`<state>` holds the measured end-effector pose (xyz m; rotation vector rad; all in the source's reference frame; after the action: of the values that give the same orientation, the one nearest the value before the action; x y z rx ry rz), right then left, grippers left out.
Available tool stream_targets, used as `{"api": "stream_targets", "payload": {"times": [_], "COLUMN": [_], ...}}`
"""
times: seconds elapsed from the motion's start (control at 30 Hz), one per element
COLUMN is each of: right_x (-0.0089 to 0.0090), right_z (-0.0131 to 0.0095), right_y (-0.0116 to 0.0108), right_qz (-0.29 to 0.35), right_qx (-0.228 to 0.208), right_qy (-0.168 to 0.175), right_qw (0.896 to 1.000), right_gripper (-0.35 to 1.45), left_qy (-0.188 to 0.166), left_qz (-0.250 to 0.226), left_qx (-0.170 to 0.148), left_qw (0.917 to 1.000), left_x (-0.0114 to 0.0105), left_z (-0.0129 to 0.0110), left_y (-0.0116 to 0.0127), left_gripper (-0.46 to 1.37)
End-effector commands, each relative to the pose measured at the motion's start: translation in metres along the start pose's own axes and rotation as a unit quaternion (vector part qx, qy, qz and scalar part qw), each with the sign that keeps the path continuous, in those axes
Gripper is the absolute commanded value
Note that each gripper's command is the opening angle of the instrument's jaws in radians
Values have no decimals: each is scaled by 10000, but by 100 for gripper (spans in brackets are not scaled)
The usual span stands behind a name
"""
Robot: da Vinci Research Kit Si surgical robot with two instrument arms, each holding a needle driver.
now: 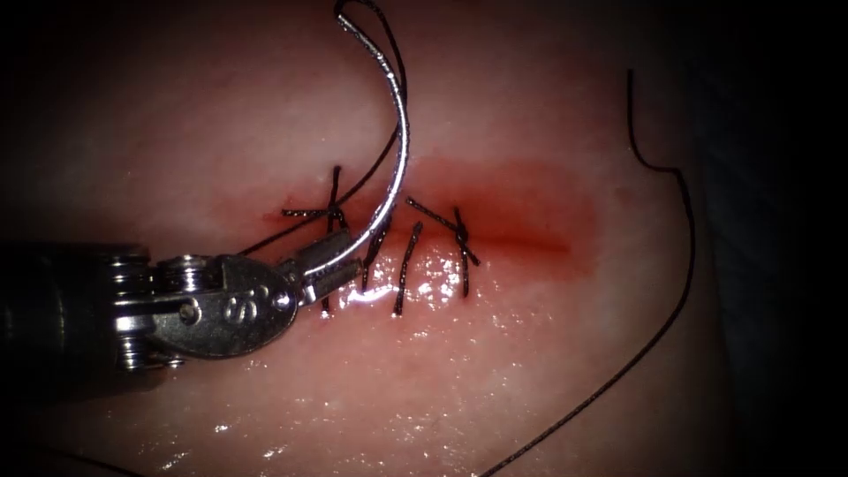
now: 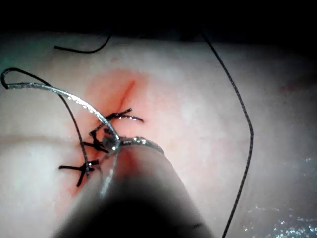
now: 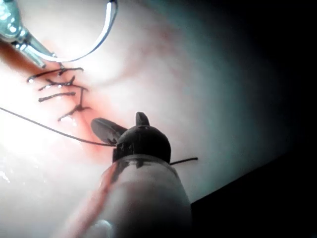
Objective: Wound Closure
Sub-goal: Grab the needle using the left gripper
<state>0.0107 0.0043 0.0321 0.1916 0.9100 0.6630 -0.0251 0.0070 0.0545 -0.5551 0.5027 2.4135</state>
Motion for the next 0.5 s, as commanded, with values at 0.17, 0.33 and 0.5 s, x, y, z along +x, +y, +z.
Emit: {"api": "stream_targets", "payload": {"times": [0.17,0.33,0.5], "right_x": [23,43,62], "right_z": [21,57,93], "right_y": [-22,-40,-49], "right_qz": [309,886,1428], "right_qx": [-128,-579,-893], "right_qy": [-145,-489,-486], "right_qw": [9993,9932,9845], "right_gripper": [81,94,93], "left_qy": [-178,-412,-527], "left_qz": [320,591,755], "left_qx": [316,670,864], "left_qw": [9988,9951,9920], "left_x": [3,6,7], "left_z": [5,7,1], "left_y": [13,28,31], "left_gripper": [-35,-35,-35]}}
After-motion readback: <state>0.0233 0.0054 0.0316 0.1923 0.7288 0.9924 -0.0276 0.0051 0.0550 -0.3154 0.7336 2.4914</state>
